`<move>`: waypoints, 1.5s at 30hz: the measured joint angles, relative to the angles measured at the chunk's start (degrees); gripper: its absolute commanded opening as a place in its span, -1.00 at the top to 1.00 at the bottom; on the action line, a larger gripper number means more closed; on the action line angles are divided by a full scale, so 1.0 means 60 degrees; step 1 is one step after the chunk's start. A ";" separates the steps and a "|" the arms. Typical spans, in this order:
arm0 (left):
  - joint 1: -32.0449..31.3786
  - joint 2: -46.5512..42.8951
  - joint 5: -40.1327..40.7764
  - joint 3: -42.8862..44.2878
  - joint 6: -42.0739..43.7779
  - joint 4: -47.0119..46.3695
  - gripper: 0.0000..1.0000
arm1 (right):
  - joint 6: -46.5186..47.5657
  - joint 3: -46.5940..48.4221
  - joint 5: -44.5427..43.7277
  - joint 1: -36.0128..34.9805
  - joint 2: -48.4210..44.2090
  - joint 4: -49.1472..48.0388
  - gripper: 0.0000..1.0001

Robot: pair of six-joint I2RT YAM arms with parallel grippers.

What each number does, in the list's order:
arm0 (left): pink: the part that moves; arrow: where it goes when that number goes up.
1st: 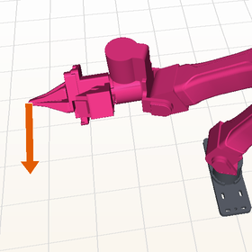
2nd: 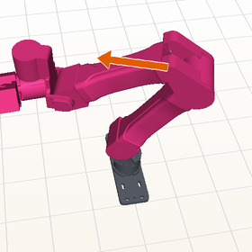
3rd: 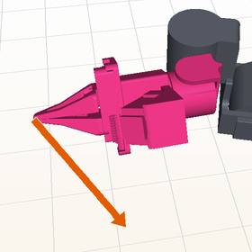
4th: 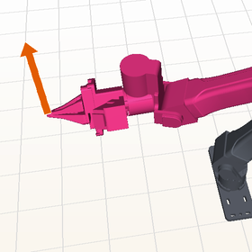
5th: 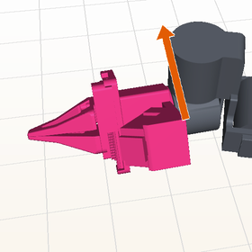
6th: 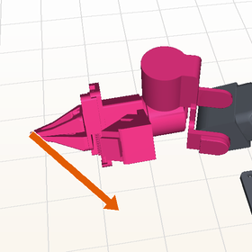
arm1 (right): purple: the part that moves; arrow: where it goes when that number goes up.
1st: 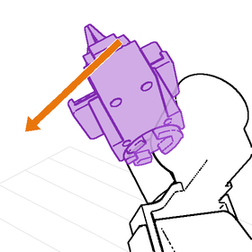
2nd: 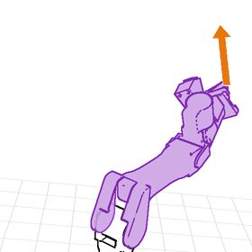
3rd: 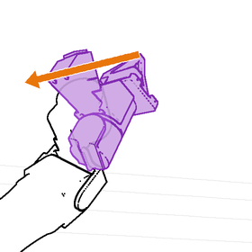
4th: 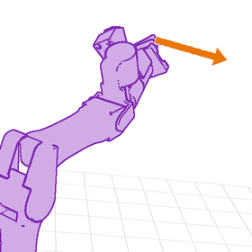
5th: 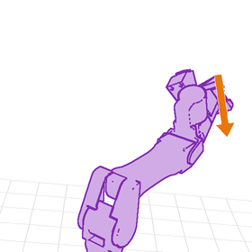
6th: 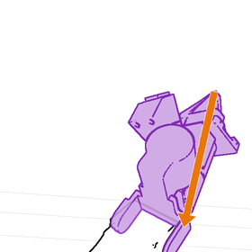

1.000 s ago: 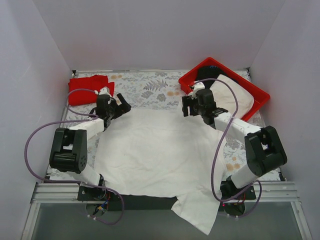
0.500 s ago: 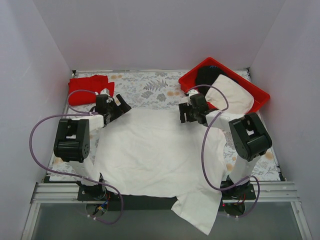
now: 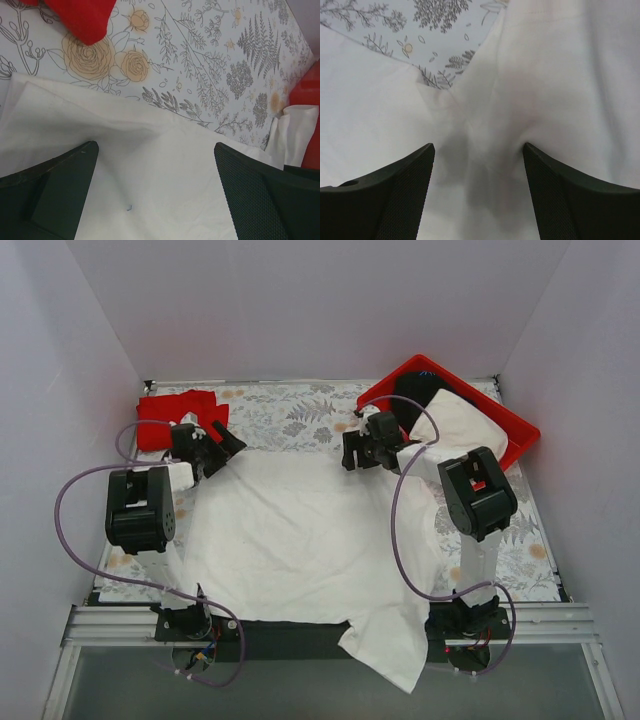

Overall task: Fold and stack the t-shirts
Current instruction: Flatten the tshirt out

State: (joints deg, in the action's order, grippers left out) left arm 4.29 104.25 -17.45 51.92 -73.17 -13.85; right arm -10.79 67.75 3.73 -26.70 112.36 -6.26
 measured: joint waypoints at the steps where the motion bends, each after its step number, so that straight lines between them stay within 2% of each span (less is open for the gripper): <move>1: 0.0047 0.0080 -0.0040 0.0091 -0.0018 0.0007 -0.90 | -0.0011 0.0229 0.0095 -0.0007 0.0175 0.0044 -0.30; 18: 0.1104 0.1792 -0.0335 0.2229 -0.0277 0.0018 -0.90 | -0.0131 0.5727 0.0980 -0.0200 0.3544 0.1872 -0.31; 25: 0.1038 0.1523 0.0029 0.2291 -0.0015 0.0408 -0.91 | 0.0175 0.6422 0.1162 -0.0200 0.3832 0.2310 -0.33; 29: 0.0856 0.0226 0.0543 0.1705 0.0178 0.0656 -0.92 | 0.0361 0.5705 0.1082 -0.0222 0.3180 0.2291 -0.34; 34: 0.0350 -0.2335 0.1067 0.0586 0.0339 0.0550 -0.92 | 0.0390 0.3034 0.0656 -0.0324 0.0433 0.1865 -0.34; 37: 0.0178 -0.3297 0.1184 -0.0066 0.0382 0.0455 -0.92 | 0.0335 0.1745 0.0390 -0.0379 -0.1144 0.1446 -0.34; 40: 0.0193 -0.3391 0.1275 -0.0659 0.0408 0.0521 -0.92 | 0.0299 0.0514 0.0076 -0.0430 -0.2284 0.0871 -0.34; 45: 0.0204 -0.3049 0.1268 -0.1512 0.0408 0.1027 -0.92 | 0.0244 -0.0761 -0.0277 -0.0430 -0.2590 0.0623 -0.34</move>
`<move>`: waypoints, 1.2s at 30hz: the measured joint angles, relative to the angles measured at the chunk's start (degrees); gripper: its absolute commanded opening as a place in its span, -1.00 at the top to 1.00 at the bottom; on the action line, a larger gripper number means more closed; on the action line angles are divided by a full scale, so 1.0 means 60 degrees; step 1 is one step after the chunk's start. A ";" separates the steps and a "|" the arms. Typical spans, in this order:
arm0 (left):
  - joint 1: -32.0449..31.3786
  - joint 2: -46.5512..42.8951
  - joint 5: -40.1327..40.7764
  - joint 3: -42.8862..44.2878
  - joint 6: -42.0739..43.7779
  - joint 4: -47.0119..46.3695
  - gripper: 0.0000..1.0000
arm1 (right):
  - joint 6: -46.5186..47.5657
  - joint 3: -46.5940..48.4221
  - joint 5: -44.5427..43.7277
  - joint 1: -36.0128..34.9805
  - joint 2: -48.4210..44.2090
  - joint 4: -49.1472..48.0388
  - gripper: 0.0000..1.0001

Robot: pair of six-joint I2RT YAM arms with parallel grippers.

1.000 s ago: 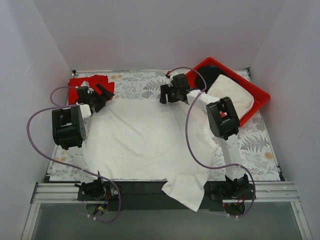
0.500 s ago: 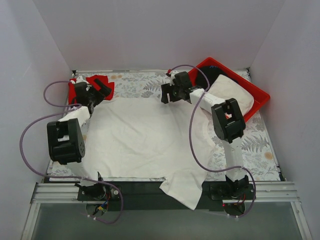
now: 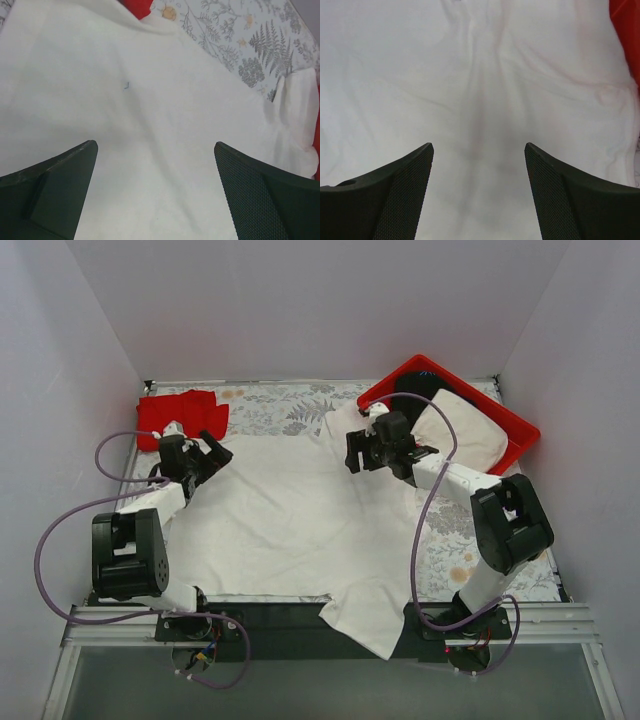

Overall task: Fold and stack the t-shirts
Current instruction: Flatten the tshirt out

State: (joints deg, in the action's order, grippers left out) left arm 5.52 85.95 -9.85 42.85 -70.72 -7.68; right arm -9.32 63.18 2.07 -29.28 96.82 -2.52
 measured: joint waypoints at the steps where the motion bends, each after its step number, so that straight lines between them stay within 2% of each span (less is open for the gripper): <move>1: 0.0000 0.0011 0.0004 -0.0084 0.0004 0.0069 -0.92 | -0.0015 -0.0204 -0.0044 0.0000 0.0007 0.0007 -0.34; 7: 0.0000 0.0149 -0.0073 -0.0182 0.0069 0.0073 -0.92 | -0.0135 -0.0557 -0.0251 0.0000 0.0317 -0.0076 -0.34; 15: 0.0004 0.1406 -0.0255 0.0189 0.0131 -0.0098 -0.93 | -0.0138 -0.0430 -0.0725 0.0004 0.1559 -0.0215 -0.34; 25: 0.0007 0.2787 -0.0441 0.1559 0.0058 -0.0353 -0.93 | -0.0321 0.1002 -0.1009 0.0200 0.2659 -0.0146 -0.34; 36: 0.0004 0.4419 -0.0419 0.3621 0.0076 -0.0280 -0.93 | -0.0306 0.3286 -0.1016 0.0699 0.4186 0.0408 -0.34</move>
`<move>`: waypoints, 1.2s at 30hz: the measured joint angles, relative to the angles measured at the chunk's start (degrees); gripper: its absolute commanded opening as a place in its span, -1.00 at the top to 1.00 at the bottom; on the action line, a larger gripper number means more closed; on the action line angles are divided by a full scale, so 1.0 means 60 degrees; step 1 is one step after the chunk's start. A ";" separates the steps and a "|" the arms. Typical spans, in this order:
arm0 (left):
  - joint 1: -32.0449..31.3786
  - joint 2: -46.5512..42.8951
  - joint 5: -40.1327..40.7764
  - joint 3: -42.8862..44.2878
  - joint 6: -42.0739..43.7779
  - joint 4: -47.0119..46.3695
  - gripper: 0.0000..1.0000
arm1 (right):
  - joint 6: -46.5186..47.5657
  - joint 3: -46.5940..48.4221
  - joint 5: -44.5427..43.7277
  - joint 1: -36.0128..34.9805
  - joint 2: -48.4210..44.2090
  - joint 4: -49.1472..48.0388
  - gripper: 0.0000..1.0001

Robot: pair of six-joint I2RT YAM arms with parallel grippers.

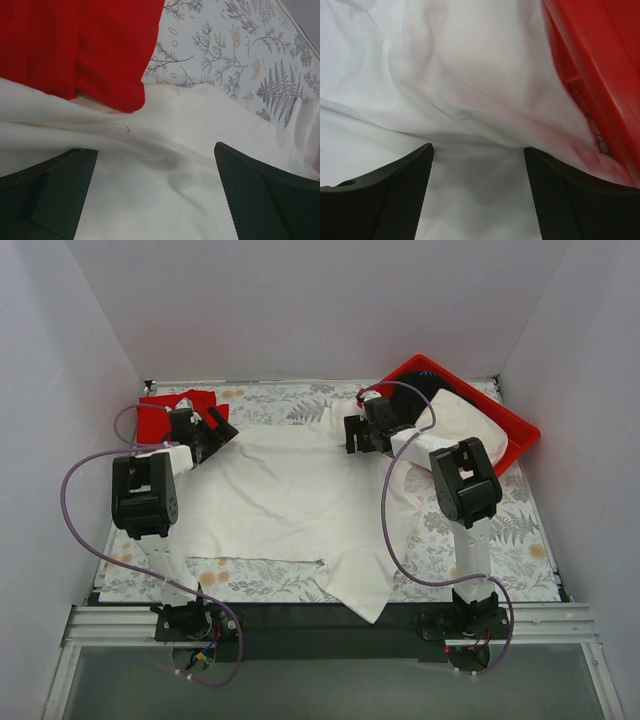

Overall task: Fold and stack the t-shirts
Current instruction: Flatten the tshirt out

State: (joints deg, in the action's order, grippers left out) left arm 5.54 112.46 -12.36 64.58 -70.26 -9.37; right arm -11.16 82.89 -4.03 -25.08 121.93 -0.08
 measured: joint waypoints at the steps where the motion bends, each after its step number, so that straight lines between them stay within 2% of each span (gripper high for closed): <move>1: 0.0000 0.0069 0.0018 0.0109 0.0029 0.0047 -0.93 | 0.0011 0.0102 0.0025 0.0025 0.0055 0.0033 -0.34; 5: -0.0011 -0.0095 0.0157 -0.0007 0.0153 0.0087 -0.93 | 0.0138 0.0280 0.0237 0.0062 0.0098 0.0251 -0.34; 9: -0.0087 -0.1435 0.0798 -0.1300 0.0313 0.0073 -0.93 | 0.0244 0.0346 0.0630 0.0062 0.0069 0.0353 -0.34; 12: -0.0317 -0.3417 0.2146 -0.2532 0.0208 0.0168 -0.94 | 0.0259 0.0160 0.1035 0.0066 -0.0266 0.0372 -0.35; 16: -0.1231 -0.6233 0.5115 -0.3763 -0.0470 0.0554 -0.96 | 0.0244 -0.0823 0.1614 0.0066 -0.1840 0.0138 -0.36; 20: -0.1581 -0.7726 0.6739 -0.4339 -0.1792 0.1814 -0.97 | 0.0240 -0.1606 0.2102 0.0066 -0.3730 -0.0390 -0.38; 25: -0.1417 -0.7865 0.7056 -0.4867 -0.3337 0.3410 -0.96 | 0.0098 -0.3111 0.3217 0.0423 -0.5523 -0.1155 -0.38; 31: -0.1224 -0.8229 0.6757 -0.5599 -0.5093 0.4918 -0.96 | -0.0302 -0.5191 0.4703 0.2335 -0.6379 -0.1464 -0.39; 36: -0.1217 -0.9151 0.6721 -0.5847 -0.6393 0.6091 -0.94 | -0.0601 -0.5570 0.5821 0.3592 -0.6717 -0.1778 -0.39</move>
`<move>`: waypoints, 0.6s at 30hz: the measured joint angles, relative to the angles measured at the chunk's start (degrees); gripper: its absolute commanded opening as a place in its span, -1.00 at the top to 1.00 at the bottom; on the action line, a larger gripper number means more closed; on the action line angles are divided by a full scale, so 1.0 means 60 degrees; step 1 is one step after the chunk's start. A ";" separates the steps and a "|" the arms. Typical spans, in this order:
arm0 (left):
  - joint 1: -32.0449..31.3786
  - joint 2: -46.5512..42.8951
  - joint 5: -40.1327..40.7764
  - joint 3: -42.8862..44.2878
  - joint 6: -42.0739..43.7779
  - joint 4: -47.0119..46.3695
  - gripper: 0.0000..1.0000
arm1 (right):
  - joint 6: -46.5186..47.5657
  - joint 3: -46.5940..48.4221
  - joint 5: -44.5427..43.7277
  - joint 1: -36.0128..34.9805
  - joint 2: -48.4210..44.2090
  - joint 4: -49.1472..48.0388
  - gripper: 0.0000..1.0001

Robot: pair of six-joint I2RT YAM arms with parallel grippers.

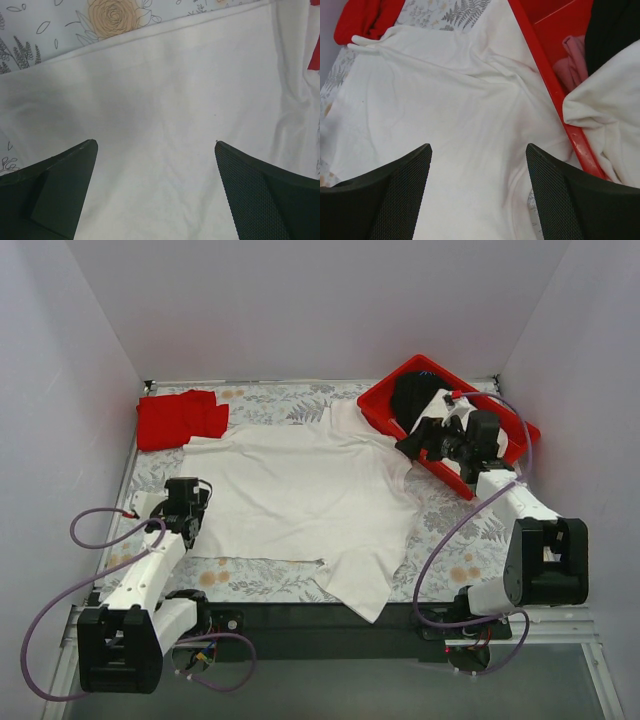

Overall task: Fold and stack the t-shirts
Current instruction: Flatten the tshirt out

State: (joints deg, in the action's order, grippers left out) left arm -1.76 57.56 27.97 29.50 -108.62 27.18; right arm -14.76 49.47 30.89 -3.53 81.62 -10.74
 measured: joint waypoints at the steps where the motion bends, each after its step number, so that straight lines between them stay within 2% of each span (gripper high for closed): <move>1: 0.0000 -0.0069 0.0004 0.0000 -0.0222 0.0259 -0.93 | -0.0040 -0.0022 0.0226 0.0164 0.0000 -0.0171 -0.39; 4: 0.0000 -0.0160 0.0058 0.0000 -0.0532 0.1009 -0.90 | -0.0237 -0.0175 0.0998 0.0699 0.0124 -0.0565 -0.38; 9: 0.0000 -0.1421 0.0754 -0.0015 -0.0790 0.3126 -0.79 | -0.0608 -0.0612 0.2080 0.2153 0.0907 -0.1053 -0.37; 11: 0.0000 -0.1606 0.1009 -0.0018 -0.0827 0.3770 -0.75 | -0.0776 -0.0674 0.2273 0.2401 0.1137 -0.1228 -0.37; 15: 0.0000 -0.1483 0.1286 -0.0160 -0.0863 0.4138 -0.67 | -0.0984 -0.0732 0.2645 0.2470 0.1293 -0.1523 -0.37; 18: 0.0000 -0.0685 0.1286 -0.0211 -0.0871 0.3781 -0.57 | -0.1053 -0.0732 0.2827 0.2616 0.1293 -0.1738 -0.37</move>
State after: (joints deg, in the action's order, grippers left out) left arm -1.76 53.45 35.68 28.23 -113.84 49.87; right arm -21.08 45.08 47.86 12.16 89.38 -21.17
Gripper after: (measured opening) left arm 0.824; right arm 0.686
